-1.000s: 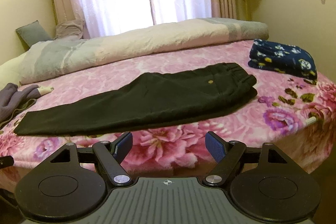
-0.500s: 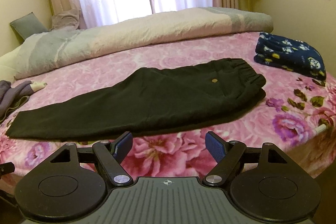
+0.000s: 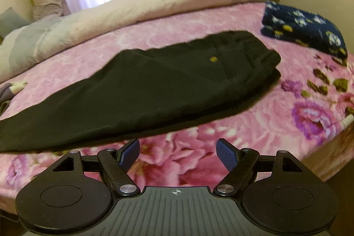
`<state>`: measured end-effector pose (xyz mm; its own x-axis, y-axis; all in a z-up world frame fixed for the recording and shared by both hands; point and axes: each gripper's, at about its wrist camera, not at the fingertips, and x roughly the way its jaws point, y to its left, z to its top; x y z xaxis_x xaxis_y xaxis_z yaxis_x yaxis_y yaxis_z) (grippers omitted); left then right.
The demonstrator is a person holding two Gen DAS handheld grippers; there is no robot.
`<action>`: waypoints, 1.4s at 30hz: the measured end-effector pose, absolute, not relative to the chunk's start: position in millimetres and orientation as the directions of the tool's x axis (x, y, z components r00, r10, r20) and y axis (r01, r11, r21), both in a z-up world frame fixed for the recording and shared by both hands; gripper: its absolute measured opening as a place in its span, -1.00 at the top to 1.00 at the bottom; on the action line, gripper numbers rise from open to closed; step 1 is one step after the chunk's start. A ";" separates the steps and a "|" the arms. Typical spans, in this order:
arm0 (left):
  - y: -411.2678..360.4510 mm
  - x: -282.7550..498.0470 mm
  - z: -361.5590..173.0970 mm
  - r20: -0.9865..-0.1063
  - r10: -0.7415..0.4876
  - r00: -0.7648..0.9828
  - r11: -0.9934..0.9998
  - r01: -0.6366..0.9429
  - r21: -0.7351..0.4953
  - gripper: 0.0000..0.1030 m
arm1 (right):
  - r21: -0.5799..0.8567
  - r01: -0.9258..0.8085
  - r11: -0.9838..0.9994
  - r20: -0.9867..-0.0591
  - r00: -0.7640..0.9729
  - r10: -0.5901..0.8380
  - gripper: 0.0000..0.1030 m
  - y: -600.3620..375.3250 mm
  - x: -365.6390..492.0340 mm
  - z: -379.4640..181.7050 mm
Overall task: Fold clothes
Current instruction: 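Grasp the trouser leg ends with the left tool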
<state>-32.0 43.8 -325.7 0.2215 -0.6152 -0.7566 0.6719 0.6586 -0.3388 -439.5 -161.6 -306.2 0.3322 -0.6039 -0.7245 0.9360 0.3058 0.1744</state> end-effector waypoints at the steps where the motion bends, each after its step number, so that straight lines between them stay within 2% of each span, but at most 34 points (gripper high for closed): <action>1: 43.4 -23.6 -329.1 -0.754 -0.619 0.221 0.667 0.654 -0.356 0.09 | 0.183 0.934 0.305 -0.728 0.338 -0.597 -0.53 -164.7 -440.1 -308.9; 6: 46.5 19.9 -347.5 -0.733 -0.647 0.212 0.704 0.536 -0.466 0.27 | 0.224 0.922 0.315 -0.740 0.371 -0.561 -0.53 -178.2 -437.4 -322.2; 12: 54.2 72.3 -370.6 -0.695 -0.685 0.221 0.722 0.336 -0.605 0.27 | 0.303 0.914 0.270 -0.765 0.402 -0.503 -0.53 -197.9 -429.1 -335.8; 18: 62.8 113.5 -398.5 -0.626 -0.741 0.243 0.653 0.040 -0.757 0.26 | 0.309 0.912 0.271 -0.772 0.407 -0.488 -0.53 -211.1 -415.5 -339.7; 23: 59.1 124.5 -414.2 -0.574 -0.767 0.287 0.579 -0.075 -0.812 0.25 | 0.306 0.917 0.254 -0.785 0.395 -0.478 -0.53 -218.7 -411.6 -347.1; 33: 30.0 140.3 -422.6 -0.542 -0.763 0.351 0.572 -0.023 -0.820 0.27 | 0.294 0.922 0.252 -0.789 0.383 -0.481 -0.53 -224.2 -411.3 -352.6; 34: 28.7 139.6 -421.6 -0.544 -0.761 0.355 0.581 -0.001 -0.814 0.32 | 0.289 0.922 0.256 -0.790 0.381 -0.481 -0.53 -224.9 -410.6 -352.5; 37: 22.7 138.8 -417.9 -0.581 -0.732 0.355 0.644 0.082 -0.761 0.72 | 0.283 0.922 0.264 -0.792 0.380 -0.478 -0.53 -227.2 -409.6 -352.2; 42: -1.6 133.8 -386.1 -0.649 -0.667 0.366 0.745 0.307 -0.592 0.77 | 0.296 0.916 0.271 -0.786 0.394 -0.477 -0.53 -227.2 -413.8 -351.7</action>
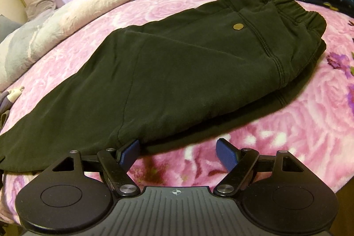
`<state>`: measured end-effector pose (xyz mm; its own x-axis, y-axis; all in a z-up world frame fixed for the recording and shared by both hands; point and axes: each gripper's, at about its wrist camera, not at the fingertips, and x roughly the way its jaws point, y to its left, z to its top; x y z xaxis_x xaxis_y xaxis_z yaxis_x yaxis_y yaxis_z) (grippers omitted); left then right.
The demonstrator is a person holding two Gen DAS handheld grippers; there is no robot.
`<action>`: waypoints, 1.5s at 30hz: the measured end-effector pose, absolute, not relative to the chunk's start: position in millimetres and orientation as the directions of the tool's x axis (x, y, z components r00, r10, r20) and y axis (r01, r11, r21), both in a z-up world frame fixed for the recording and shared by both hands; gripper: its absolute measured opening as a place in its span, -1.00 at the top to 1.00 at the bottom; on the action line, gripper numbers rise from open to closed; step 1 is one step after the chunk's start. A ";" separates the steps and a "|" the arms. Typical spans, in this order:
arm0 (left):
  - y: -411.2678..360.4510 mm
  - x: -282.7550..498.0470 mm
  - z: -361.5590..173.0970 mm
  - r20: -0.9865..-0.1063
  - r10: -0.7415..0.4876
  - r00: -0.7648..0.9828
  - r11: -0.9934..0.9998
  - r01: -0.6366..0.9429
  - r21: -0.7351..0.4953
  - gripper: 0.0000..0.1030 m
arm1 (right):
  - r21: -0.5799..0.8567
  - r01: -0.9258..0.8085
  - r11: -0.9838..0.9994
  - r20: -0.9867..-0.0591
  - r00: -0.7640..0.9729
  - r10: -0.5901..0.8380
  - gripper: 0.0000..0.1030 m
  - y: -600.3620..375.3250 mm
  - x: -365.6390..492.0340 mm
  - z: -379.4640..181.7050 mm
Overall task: Fold clothes
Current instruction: 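Grasp the trouser leg ends with the left tool, then grasp the waistband with the right tool while the left tool holds the leg ends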
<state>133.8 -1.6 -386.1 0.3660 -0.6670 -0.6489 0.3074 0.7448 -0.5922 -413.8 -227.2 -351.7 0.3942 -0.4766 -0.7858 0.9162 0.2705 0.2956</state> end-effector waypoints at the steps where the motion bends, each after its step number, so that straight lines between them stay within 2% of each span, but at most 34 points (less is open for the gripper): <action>1: -9.7 126.7 -374.0 -0.647 -0.659 0.384 0.752 0.375 -0.543 0.77 | 0.298 0.915 0.272 -0.784 0.397 -0.476 -0.53 -227.0 -414.9 -351.4; 4: -37.4 95.4 -332.2 -0.596 -0.666 0.449 0.722 0.588 -0.364 0.77 | 0.311 0.911 0.270 -0.777 0.408 -0.479 -0.53 -226.6 -420.0 -350.3; 7: -71.4 39.3 -293.4 -0.498 -0.728 0.472 0.600 0.790 -0.128 0.79 | 0.317 0.913 0.257 -0.769 0.406 -0.493 -0.53 -227.9 -427.2 -347.8; 11: -111.1 -64.7 -285.2 -0.412 -0.846 0.338 0.293 0.941 0.170 0.78 | 0.335 0.916 0.222 -0.754 0.402 -0.520 -0.53 -230.5 -441.5 -342.7; 13: -123.6 -117.6 -308.7 -0.434 -0.870 0.235 0.111 0.950 0.292 0.76 | 0.346 0.916 0.204 -0.745 0.400 -0.534 -0.53 -232.0 -449.1 -339.7; 15: -136.4 -162.4 -352.0 -0.532 -0.832 0.158 -0.077 0.916 0.393 0.71 | 0.354 0.916 0.191 -0.736 0.398 -0.547 -0.53 -232.9 -455.6 -336.4; 16: -139.4 -175.3 -368.2 -0.559 -0.815 0.150 -0.125 0.897 0.424 0.70 | 0.358 0.915 0.186 -0.732 0.399 -0.552 -0.53 -233.2 -458.3 -334.6; 17: -139.2 -179.9 -377.5 -0.561 -0.812 0.162 -0.131 0.885 0.446 0.81 | 0.366 0.913 0.182 -0.723 0.402 -0.562 -0.53 -233.1 -460.9 -331.9; 20: -138.7 -193.7 -405.7 -0.563 -0.802 0.199 -0.148 0.847 0.510 0.78 | 0.430 0.886 0.176 -0.674 0.444 -0.590 -0.53 -233.6 -464.5 -323.0; 21: -139.0 -193.4 -407.4 -0.571 -0.797 0.198 -0.153 0.847 0.508 0.74 | 0.461 0.869 0.177 -0.655 0.468 -0.593 -0.53 -234.3 -464.9 -320.9; 22: -139.8 -188.6 -402.2 -0.584 -0.790 0.185 -0.158 0.860 0.486 0.62 | 0.493 0.852 0.178 -0.634 0.492 -0.597 -0.53 -234.9 -465.4 -318.9; 26: -123.8 -174.6 -375.6 -0.601 -0.790 0.125 -0.164 0.901 0.402 0.46 | 0.609 0.779 0.150 -0.594 0.573 -0.565 -0.53 -242.9 -456.2 -322.1; 33: -80.1 -124.5 -334.7 -0.619 -0.781 0.085 -0.036 0.983 0.181 0.48 | 0.783 0.609 0.125 -0.502 0.739 -0.450 -0.51 -248.1 -421.8 -337.8; 34: -76.3 -112.7 -329.7 -0.616 -0.784 0.073 -0.001 0.993 0.118 0.54 | 0.777 0.613 0.145 -0.504 0.743 -0.441 -0.42 -248.2 -413.1 -337.2; 35: -74.6 -98.2 -326.6 -0.613 -0.787 0.063 0.043 0.998 0.047 0.60 | 0.763 0.624 0.171 -0.508 0.742 -0.438 -0.02 -248.5 -404.5 -335.9; 36: -75.8 -84.1 -326.3 -0.614 -0.787 0.060 0.089 0.996 -0.017 0.64 | 0.746 0.636 0.199 -0.515 0.740 -0.433 0.18 -249.2 -395.0 -335.0; 39: -82.9 -63.2 -340.0 -0.648 -0.757 0.082 0.162 0.985 -0.064 0.72 | 0.679 0.671 0.297 -0.537 0.730 -0.422 0.18 -249.2 -362.9 -333.5; 41: -86.2 -59.5 -354.3 -0.666 -0.740 0.091 0.169 0.984 -0.054 0.72 | 0.559 0.723 0.407 -0.572 0.691 -0.442 0.18 -241.6 -337.4 -333.9; 42: -84.4 -61.1 -360.9 -0.659 -0.746 0.096 0.162 0.986 -0.040 0.72 | 0.486 0.746 0.455 -0.591 0.664 -0.458 0.18 -235.7 -326.1 -336.0; 45: -75.6 -66.2 -366.1 -0.634 -0.766 0.106 0.141 0.990 -0.005 0.71 | 0.099 0.794 0.600 -0.684 0.492 -0.538 0.18 -213.3 -288.5 -358.7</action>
<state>-66.2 -75.6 -366.1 0.1063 -0.7657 -0.6343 0.9899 0.1414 -0.0047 -288.5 -213.3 -358.7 0.4921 -0.5381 -0.6843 0.7937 0.6002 0.0988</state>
